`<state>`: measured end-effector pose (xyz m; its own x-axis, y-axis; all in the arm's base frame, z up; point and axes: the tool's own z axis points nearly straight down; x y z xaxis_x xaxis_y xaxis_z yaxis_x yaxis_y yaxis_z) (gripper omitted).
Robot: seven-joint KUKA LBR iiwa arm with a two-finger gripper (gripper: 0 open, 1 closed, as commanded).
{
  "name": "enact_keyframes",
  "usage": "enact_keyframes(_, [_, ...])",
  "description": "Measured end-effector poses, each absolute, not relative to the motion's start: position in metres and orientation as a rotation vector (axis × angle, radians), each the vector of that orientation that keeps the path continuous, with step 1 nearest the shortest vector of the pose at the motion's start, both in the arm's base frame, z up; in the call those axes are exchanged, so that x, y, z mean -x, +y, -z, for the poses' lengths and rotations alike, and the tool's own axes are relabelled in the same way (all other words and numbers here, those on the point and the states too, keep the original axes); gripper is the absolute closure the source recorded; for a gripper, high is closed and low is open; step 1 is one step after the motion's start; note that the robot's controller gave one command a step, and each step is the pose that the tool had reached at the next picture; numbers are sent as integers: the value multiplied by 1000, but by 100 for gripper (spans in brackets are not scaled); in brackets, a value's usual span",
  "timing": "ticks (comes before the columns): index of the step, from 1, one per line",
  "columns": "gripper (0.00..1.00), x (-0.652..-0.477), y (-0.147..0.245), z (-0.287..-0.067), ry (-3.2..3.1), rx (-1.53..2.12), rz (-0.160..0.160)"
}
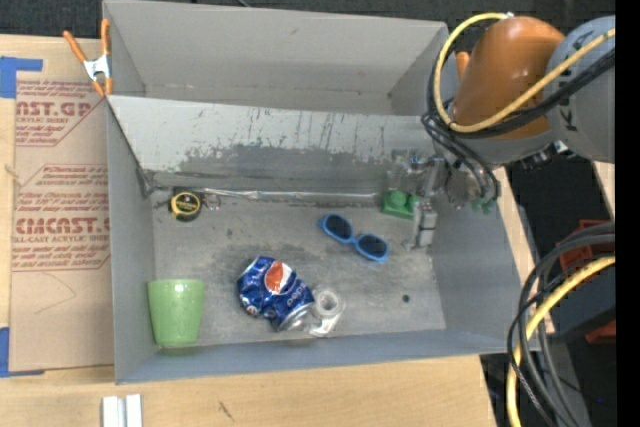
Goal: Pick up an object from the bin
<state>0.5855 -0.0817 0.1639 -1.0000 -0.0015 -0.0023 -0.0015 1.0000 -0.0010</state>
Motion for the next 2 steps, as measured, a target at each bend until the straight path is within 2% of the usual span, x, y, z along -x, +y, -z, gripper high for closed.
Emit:
enact_keyframes(1, [0, -585, -38, -93, 3146, -62, -6])
enact_keyframes(2, [100, -587, -41, -97, 3139, -67, -1])
